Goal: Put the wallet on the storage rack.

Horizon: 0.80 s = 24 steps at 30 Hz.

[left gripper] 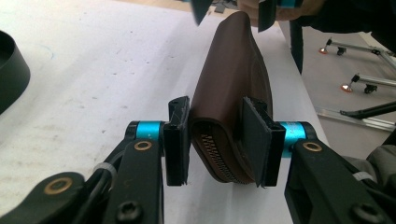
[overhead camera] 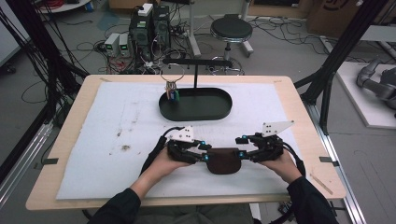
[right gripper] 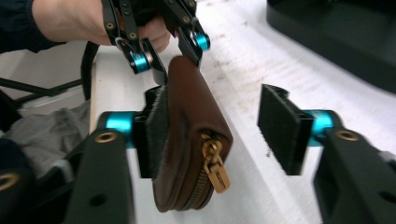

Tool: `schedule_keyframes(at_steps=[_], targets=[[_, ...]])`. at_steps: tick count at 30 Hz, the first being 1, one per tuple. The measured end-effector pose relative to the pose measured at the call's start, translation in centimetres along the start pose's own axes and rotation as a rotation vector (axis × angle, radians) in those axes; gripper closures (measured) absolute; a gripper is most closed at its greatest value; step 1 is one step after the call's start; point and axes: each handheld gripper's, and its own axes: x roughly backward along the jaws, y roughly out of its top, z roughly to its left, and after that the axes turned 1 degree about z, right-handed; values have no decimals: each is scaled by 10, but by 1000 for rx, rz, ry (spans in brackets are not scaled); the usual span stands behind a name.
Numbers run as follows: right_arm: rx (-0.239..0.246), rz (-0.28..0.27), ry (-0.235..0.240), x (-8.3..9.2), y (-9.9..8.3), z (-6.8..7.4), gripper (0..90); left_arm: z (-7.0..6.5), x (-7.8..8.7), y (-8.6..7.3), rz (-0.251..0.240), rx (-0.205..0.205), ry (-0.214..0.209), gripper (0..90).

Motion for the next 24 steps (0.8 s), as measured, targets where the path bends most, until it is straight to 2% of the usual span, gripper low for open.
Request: schedule_keyframes(at_steps=[4,8,15,21,24], targets=[[-20,44,53,-5,-2,-2,427,-3,2,1,4,-28,0,639],[-27,80,68,-10,-4,-2,432,-5,3,2,6,-46,-1,644],[-50,105,122,-12,-5,-4,564,-7,4,2,4,-54,0,648],[-23,117,149,-12,-5,-2,674,-9,6,3,18,-68,1,639],[-4,106,144,-12,-4,0,689,-11,8,4,13,-58,23,605]])
